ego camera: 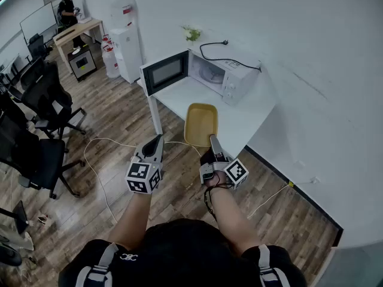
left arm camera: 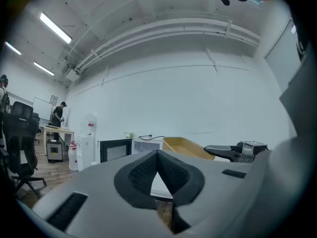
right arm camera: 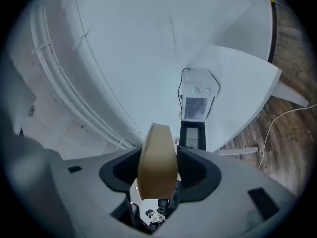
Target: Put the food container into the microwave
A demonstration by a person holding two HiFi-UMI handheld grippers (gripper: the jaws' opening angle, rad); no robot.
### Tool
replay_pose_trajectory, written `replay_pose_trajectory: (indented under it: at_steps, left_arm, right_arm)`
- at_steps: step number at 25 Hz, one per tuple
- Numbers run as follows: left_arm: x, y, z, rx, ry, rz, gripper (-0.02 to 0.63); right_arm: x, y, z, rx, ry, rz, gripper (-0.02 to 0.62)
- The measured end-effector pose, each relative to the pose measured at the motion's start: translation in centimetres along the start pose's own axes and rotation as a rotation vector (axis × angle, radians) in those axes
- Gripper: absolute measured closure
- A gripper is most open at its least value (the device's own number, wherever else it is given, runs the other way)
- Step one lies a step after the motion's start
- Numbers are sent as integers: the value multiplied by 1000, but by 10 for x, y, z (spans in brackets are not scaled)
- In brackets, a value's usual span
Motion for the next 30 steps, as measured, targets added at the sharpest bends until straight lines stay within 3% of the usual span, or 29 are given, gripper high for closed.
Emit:
replay_pose_trajectory:
  at_steps: [13,23,30]
  left_arm:
    - [-14,13,34,-27,-4,8,604]
    - [-14,34,69,-51,64,11,604]
    - [9,36,77,-52,104,17,604]
  right_arm:
    - [8,28,-3,-16,-31,-42,362]
    - [13,53,-15,-44,-30,-115,362]
    - [26,39,-23,-36,-10,-158,362]
Point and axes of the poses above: the fingertips, and each gripper's own axes: x forward along the fingers, z to its left, y out of its underside, the point moved 6 cm from there along -x, backward along the fingers, and after that the axes turned 4 degrees about x, right-handed, at the moved point
